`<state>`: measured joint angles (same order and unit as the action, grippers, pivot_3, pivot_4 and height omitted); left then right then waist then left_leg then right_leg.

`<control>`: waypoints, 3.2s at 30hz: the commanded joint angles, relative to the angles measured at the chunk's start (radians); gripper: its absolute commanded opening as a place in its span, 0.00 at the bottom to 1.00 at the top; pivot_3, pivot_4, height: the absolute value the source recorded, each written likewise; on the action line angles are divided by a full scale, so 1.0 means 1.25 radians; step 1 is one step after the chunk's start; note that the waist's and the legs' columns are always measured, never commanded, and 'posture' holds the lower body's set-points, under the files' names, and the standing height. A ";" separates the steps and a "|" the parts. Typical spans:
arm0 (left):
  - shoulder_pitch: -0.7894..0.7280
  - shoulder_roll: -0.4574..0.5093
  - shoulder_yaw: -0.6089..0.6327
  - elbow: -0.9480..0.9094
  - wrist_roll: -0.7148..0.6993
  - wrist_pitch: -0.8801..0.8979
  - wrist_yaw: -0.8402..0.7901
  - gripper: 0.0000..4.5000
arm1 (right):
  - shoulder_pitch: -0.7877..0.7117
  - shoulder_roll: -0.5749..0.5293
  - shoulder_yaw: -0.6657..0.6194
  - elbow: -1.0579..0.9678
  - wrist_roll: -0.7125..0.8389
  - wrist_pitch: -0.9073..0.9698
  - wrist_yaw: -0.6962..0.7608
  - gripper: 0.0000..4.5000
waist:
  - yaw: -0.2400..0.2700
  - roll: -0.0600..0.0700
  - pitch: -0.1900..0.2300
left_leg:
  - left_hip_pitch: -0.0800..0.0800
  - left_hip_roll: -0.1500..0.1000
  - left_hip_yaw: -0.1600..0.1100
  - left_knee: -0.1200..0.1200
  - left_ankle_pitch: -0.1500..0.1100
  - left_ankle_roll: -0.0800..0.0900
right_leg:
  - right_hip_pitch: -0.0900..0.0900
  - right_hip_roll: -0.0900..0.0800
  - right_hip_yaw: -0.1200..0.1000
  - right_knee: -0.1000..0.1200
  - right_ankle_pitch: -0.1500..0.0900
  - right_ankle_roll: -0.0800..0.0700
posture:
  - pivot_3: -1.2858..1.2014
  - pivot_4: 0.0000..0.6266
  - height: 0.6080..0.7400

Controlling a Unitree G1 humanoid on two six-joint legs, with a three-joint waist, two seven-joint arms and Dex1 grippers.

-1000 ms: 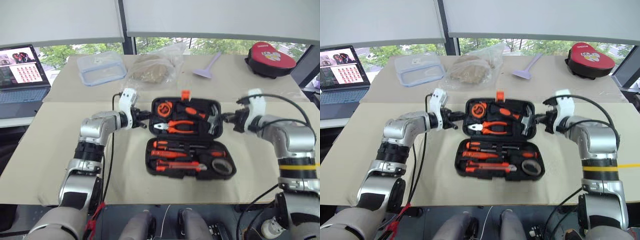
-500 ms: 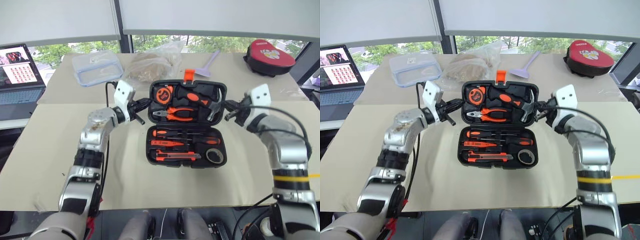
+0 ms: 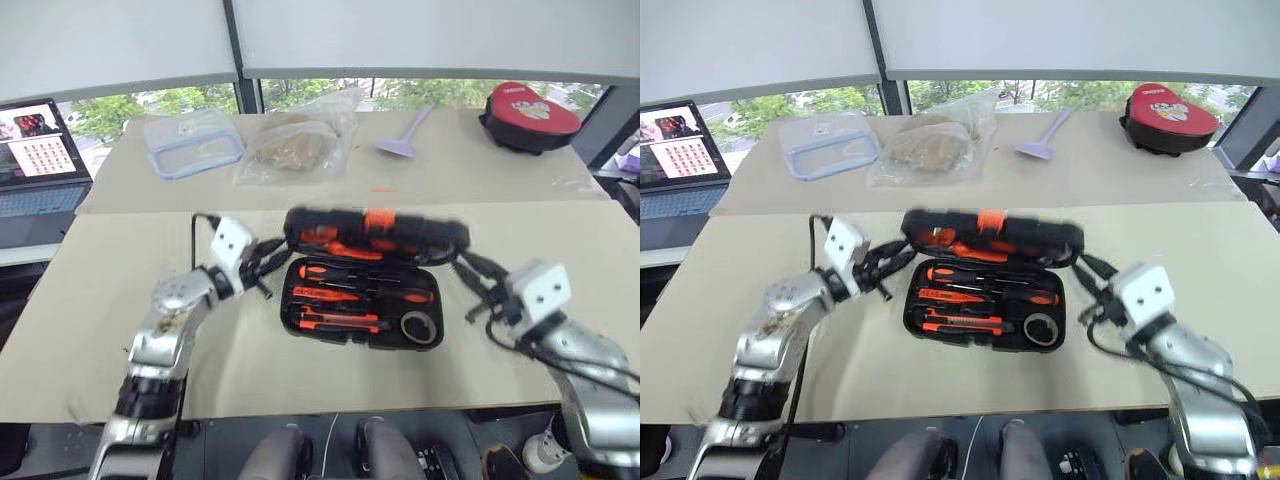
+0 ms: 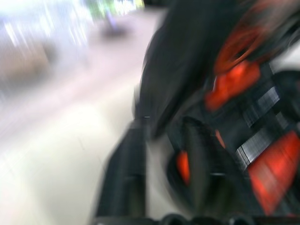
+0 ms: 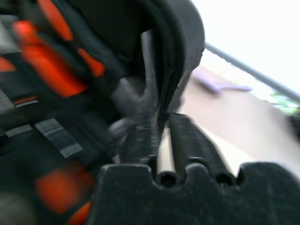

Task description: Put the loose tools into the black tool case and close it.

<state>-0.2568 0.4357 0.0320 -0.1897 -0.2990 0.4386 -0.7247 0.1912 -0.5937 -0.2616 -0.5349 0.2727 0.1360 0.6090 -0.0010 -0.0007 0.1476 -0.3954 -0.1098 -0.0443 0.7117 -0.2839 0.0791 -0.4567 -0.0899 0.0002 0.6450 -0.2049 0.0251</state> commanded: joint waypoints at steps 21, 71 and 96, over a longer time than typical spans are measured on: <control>-0.532 0.079 -0.208 0.713 0.193 -0.327 -0.298 0.39 | 0.117 -0.239 0.105 -0.061 0.013 0.140 0.273 0.00 | 0.034 -0.005 0.002 | 0.013 -0.001 -0.002 0.000 -0.005 0.004 | 0.020 -0.002 -0.009 -0.012 -0.001 0.003 | 0.52 0.24 0.86; -0.537 -0.151 -0.450 0.642 0.317 -0.431 -0.451 0.08 | -0.102 -0.131 0.197 0.032 -0.037 0.292 0.117 0.00 | 0.031 -0.010 -0.006 | 0.019 0.000 -0.002 0.002 -0.008 0.007 | 0.027 -0.002 -0.005 -0.014 -0.001 0.004 | 0.52 0.24 0.86; -0.539 -0.172 -0.442 0.652 0.324 -0.453 -0.450 0.08 | -0.143 -0.082 0.135 -0.046 -0.001 0.311 0.098 0.00 | 0.014 -0.011 -0.006 | 0.018 0.000 -0.002 0.001 -0.008 0.007 | 0.025 -0.002 -0.005 -0.014 -0.001 0.004 | 0.52 0.24 0.86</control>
<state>-0.9621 0.2212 -0.4717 0.5844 0.0487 -0.1333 -1.2726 0.0534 -0.6973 -0.0425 -0.4981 0.2225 0.5454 0.7385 0.0163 -0.0140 0.1403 -0.3727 -0.1097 -0.0473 0.7123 -0.2936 0.0873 -0.4251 -0.0919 -0.0061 0.6279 -0.2062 0.0303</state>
